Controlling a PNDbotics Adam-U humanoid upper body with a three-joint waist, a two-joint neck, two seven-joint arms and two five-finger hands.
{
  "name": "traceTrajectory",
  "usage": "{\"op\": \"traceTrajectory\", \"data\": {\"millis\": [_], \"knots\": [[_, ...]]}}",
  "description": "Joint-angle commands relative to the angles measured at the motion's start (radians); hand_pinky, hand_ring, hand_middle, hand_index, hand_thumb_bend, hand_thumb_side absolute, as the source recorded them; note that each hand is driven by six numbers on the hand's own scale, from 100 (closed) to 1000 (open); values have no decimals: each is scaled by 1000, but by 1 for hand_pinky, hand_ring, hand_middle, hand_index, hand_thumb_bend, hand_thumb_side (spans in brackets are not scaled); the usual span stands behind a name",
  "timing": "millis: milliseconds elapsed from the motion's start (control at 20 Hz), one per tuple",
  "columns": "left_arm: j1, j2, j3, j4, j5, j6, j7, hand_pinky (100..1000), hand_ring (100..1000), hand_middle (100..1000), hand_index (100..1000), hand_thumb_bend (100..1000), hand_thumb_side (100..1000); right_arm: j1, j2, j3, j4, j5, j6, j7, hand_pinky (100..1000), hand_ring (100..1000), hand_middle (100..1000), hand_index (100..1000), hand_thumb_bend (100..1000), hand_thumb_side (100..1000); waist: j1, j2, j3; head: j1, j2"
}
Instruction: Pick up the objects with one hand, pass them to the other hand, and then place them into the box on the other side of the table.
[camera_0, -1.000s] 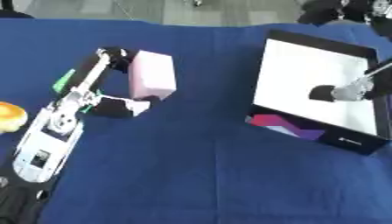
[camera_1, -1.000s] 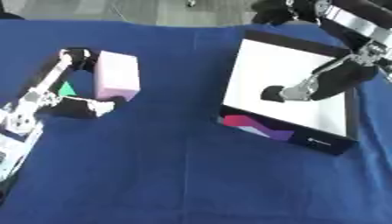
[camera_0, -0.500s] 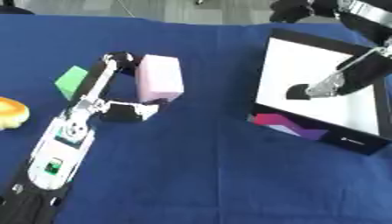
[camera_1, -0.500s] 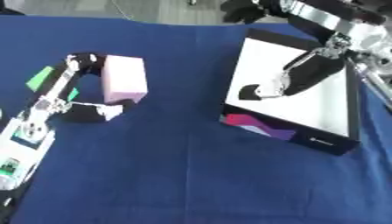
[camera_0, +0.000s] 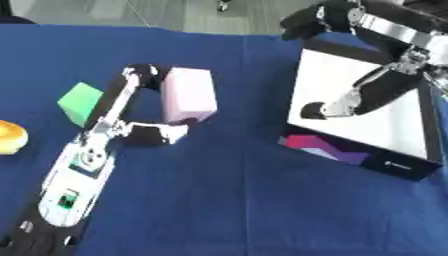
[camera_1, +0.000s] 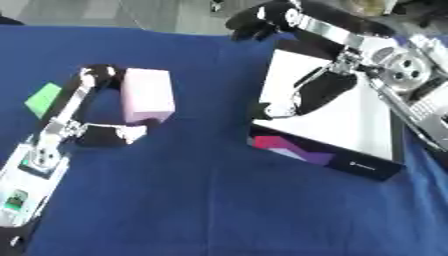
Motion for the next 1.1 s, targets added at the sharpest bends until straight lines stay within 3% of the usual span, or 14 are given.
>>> {"op": "traceTrajectory", "data": {"millis": [50, 550, 1100], "knots": [[-26, -21, -6, 5, -15, -16, 6, 717, 555, 559, 515, 100, 100, -22, -10, -3, -10, 12, 18, -7, 825, 821, 744, 864, 647, 100, -11, -15, 4, -11, -4], [-47, -89, -19, 43, -37, -43, 14, 715, 553, 559, 520, 100, 100, -43, 11, 25, -10, 82, 58, 4, 819, 812, 736, 850, 637, 100, -18, -9, 30, -35, 21], [-80, -137, -35, 57, -52, -32, 39, 686, 527, 521, 503, 100, 100, -57, 21, 44, -10, 164, 47, 18, 810, 793, 684, 837, 640, 100, -22, 2, 42, -46, 6]]}}
